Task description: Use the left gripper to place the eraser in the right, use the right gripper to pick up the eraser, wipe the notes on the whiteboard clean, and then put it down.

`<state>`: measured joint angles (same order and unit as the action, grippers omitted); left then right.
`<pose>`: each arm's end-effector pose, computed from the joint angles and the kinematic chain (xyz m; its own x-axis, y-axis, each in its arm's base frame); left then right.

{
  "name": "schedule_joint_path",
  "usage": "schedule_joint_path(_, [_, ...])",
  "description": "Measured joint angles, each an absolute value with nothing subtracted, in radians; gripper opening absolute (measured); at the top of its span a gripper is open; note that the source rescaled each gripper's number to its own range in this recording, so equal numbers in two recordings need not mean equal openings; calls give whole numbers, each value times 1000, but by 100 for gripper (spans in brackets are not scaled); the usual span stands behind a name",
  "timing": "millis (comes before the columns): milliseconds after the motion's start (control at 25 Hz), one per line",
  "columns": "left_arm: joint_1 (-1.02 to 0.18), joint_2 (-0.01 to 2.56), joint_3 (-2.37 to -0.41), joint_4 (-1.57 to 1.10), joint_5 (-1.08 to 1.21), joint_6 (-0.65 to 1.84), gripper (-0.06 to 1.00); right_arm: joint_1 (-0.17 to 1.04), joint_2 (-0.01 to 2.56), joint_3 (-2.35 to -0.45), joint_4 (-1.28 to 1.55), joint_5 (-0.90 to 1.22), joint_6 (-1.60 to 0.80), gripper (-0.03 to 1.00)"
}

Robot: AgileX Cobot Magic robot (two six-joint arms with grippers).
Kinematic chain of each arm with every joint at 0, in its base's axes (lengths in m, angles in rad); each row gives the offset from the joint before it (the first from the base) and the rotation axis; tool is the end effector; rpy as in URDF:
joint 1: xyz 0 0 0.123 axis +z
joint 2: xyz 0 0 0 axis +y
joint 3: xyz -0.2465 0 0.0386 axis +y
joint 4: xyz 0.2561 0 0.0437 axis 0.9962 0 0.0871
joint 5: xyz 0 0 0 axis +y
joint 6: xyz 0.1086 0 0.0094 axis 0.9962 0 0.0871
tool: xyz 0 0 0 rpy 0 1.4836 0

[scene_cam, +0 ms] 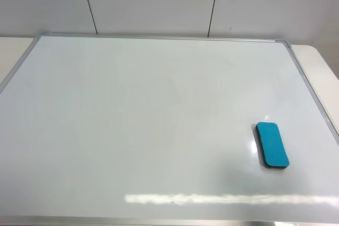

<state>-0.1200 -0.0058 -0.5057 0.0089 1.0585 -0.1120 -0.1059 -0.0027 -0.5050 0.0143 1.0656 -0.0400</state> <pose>0.0526 -0.0055 0.2752 -0.4501 -0.0539 -0.8913 0.0648 0.9936 -0.0929 0.0529 -0.0043 0.2741 -0.4538 0.0150 -0.8910 0.0796 0.9965 -0.0238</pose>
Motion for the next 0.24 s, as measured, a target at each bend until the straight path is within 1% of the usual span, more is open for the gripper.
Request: schedule_joint_path(240, [-120, -6, -506, 9, 1058, -112, 100, -106, -3, -505, 14, 1066, -40, 100])
